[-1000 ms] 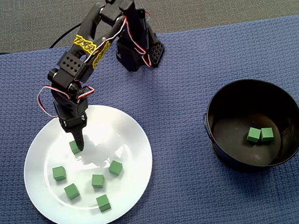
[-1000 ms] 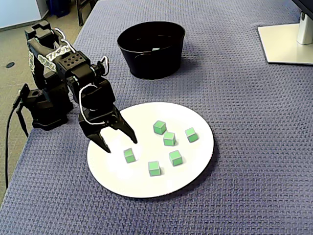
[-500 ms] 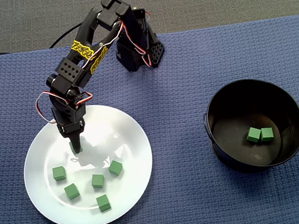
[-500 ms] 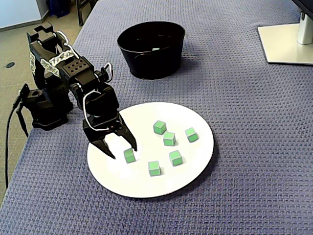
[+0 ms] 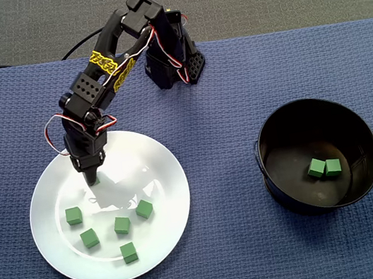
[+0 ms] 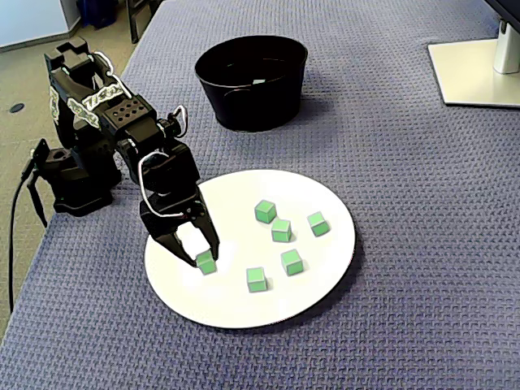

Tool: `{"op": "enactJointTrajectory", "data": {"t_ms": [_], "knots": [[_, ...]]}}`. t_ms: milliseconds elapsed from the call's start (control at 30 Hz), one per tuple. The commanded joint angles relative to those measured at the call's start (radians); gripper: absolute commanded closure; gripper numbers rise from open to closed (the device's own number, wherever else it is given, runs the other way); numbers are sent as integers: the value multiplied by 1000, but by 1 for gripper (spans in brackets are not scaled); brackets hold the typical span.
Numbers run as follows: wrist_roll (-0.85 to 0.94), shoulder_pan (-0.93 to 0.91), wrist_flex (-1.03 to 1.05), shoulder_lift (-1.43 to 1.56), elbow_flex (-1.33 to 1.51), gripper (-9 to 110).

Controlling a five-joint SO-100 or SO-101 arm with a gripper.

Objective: Pick up the items on the white plate and put them in the black container.

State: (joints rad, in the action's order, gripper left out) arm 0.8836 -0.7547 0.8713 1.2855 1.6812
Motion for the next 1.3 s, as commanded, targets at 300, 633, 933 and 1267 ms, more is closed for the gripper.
{"op": "enactJointTrajectory", "data": {"t_ms": [300, 633, 933, 1267], "knots": [[-87, -5, 129, 175, -236, 102], [-265, 94, 115, 529, -565, 102], [-316, 661, 81, 566, -1106, 102], [12, 1410, 60, 595, -611, 102]]}}
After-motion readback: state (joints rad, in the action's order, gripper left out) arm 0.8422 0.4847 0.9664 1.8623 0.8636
